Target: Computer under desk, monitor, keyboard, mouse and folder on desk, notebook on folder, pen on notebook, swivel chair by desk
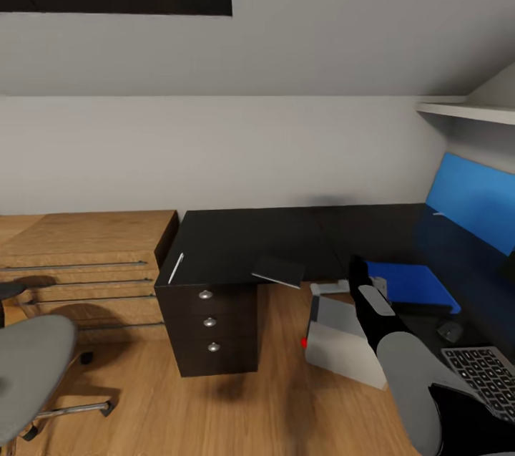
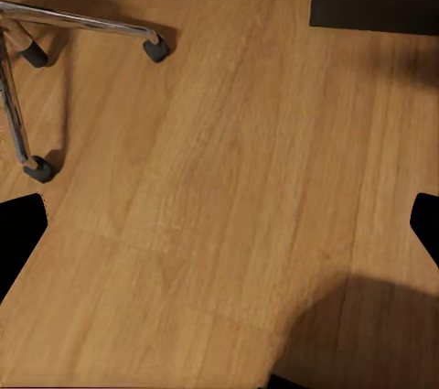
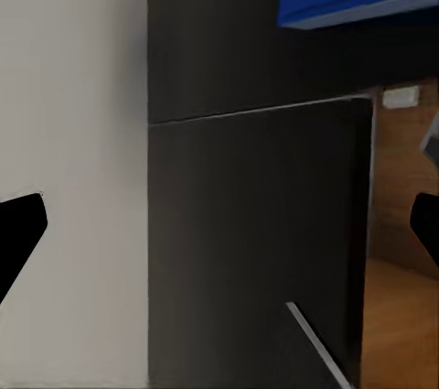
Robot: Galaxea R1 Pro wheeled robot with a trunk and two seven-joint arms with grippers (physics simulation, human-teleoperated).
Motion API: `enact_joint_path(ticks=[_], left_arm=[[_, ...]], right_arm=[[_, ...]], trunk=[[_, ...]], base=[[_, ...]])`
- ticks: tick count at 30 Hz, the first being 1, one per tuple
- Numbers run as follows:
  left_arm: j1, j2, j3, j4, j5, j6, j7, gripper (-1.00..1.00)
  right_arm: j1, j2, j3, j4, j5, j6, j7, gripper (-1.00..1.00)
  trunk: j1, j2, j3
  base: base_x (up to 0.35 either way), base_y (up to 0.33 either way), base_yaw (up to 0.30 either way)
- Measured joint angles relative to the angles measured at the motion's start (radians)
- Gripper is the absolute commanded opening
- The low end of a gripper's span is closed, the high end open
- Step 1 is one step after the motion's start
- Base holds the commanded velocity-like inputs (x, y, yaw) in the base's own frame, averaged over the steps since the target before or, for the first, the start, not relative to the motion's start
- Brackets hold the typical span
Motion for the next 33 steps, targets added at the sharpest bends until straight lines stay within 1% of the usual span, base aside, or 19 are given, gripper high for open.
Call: enact_joint_path(ticks=[3,4,7,8,11,15,21,27,33], left_arm=[[0.0,-0.001,-0.001,0.0,0.0,0.0,0.0,1.0],[0.0,-0.001,-0.002,0.0,-0.001,-0.001,0.0,1.0],[0.0,-0.001,-0.003,0.0,-0.001,-0.001,0.0,1.0],[0.0,-0.002,-0.003,0.0,-0.001,-0.001,0.0,1.0],[0.0,-0.002,-0.003,0.0,-0.001,-0.001,0.0,1.0],[0.0,-0.002,-0.002,0.0,-0.001,-0.001,0.0,1.0],[0.0,-0.001,-0.002,0.0,-0.001,-0.002,0.0,1.0],[0.0,-0.001,-0.002,0.0,-0.002,-0.003,0.0,1.0],[0.0,-0.002,-0.003,0.0,-0.002,-0.003,0.0,1.0]], right_arm=[[0.0,0.014,0.0,0.003,0.037,0.001,0.0,1.0],[0.0,0.034,0.0,0.007,0.063,0.001,0.0,1.0],[0.0,0.05,0.0,0.011,0.073,0.001,0.0,1.0],[0.0,0.068,0.0,0.022,0.077,0.002,0.0,1.0],[0.0,0.079,-0.001,0.032,0.079,0.002,0.0,1.0],[0.0,0.101,0.0,0.059,0.08,0.003,0.001,1.0],[0.0,0.107,0.0,0.064,0.08,0.011,0.006,1.0],[0.0,0.109,0.0,0.07,0.08,0.015,0.043,1.0],[0.0,0.109,0.0,0.07,0.081,0.015,0.052,1.0]], trunk=[[0.0,0.0,0.003],[0.0,0.0,0.003],[0.0,0.0,0.005],[0.0,0.0,0.005],[0.0,0.0,0.005],[0.0,0.0,0.005],[0.0,0.0,0.005],[0.0,0.0,0.005],[0.0,0.0,0.005]], base=[[0.0,0.0,0.185],[0.0,0.0,0.174],[0.0,0.0,0.126],[0.0,0.0,0.051],[0.0,0.0,0.032],[0.0,0.0,0.01],[0.0,0.0,0.002],[0.0,0.0,0.0],[0.0,0.0,0.0]])
